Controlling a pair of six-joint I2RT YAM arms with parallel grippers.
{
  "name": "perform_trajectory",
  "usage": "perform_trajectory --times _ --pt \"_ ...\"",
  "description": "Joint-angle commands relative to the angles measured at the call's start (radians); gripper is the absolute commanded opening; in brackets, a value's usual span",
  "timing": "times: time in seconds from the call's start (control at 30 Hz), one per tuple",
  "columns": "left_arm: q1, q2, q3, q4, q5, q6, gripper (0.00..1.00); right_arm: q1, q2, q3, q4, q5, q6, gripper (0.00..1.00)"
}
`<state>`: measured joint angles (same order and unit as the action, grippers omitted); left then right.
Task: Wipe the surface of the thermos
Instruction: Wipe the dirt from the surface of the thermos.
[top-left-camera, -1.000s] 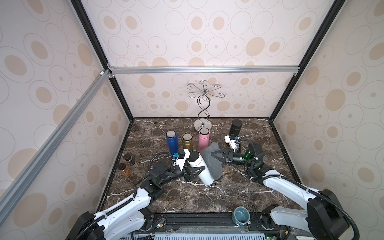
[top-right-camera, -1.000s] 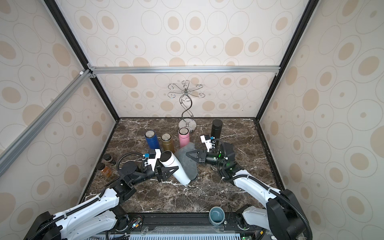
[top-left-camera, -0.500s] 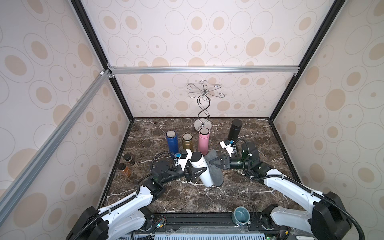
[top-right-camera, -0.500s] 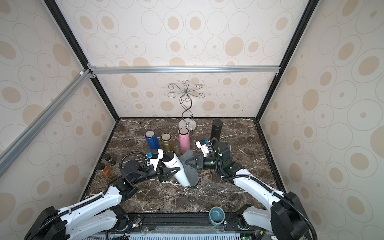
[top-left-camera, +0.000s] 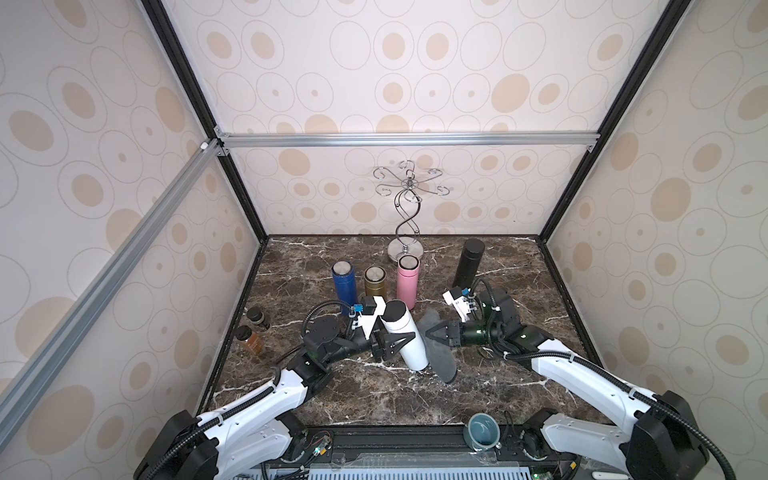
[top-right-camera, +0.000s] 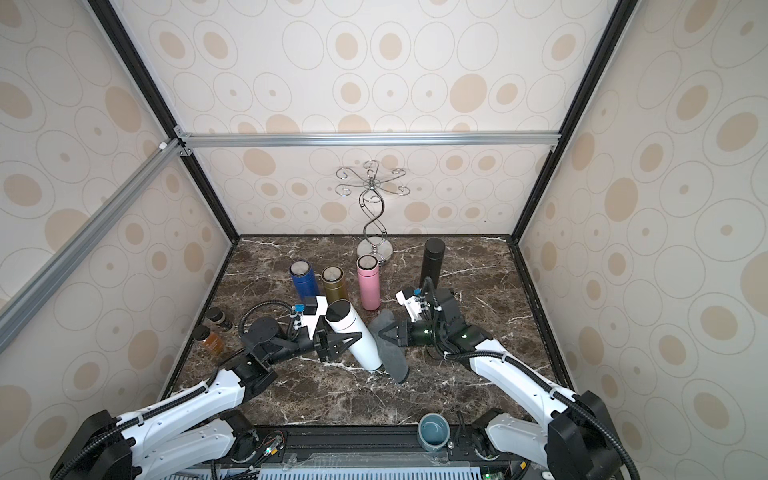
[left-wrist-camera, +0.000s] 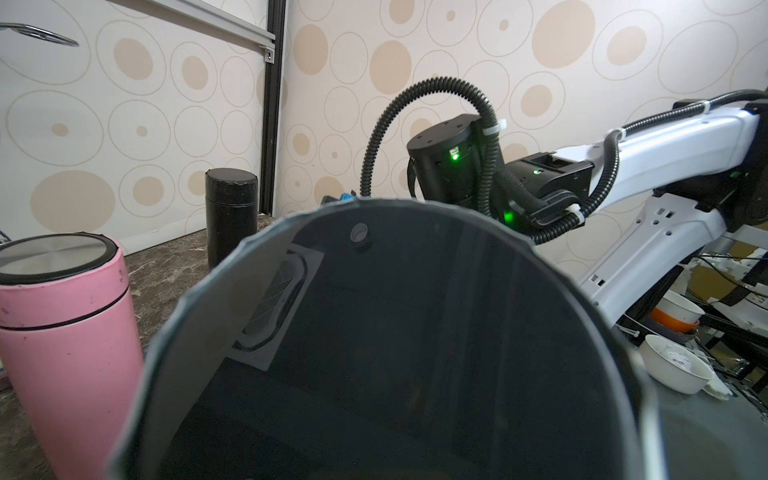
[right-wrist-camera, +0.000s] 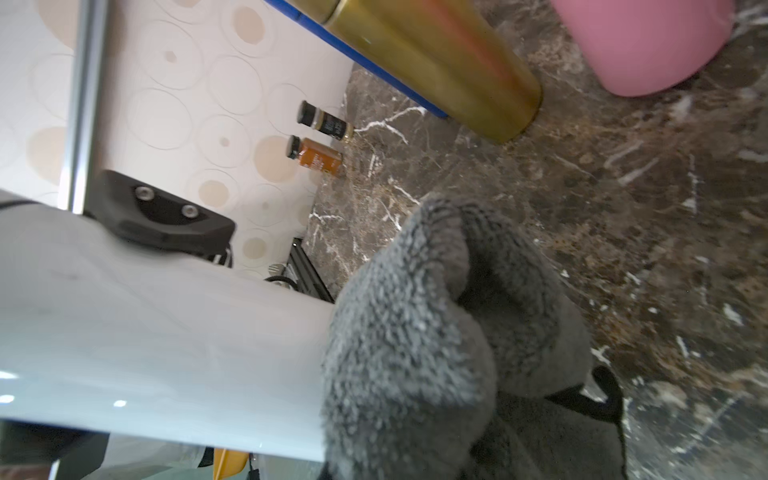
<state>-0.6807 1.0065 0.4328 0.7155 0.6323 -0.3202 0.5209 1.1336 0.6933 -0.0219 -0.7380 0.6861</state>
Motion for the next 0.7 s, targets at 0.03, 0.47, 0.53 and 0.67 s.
perform_trajectory --times 0.03,0.47,0.53,0.67 --pt "-0.002 0.007 0.06 0.124 0.036 0.003 0.0 -0.02 0.017 0.048 0.224 -0.126 0.115 0.0" --pt "-0.001 0.044 0.059 0.169 0.057 -0.011 0.0 -0.001 0.237 0.081 0.464 -0.351 0.249 0.0" --pt "-0.002 0.046 0.062 0.168 0.058 -0.008 0.0 0.001 0.249 0.06 0.496 -0.38 0.257 0.0" --pt "0.0 0.046 0.066 0.162 0.055 -0.004 0.0 0.001 0.257 0.031 0.486 -0.411 0.24 0.0"
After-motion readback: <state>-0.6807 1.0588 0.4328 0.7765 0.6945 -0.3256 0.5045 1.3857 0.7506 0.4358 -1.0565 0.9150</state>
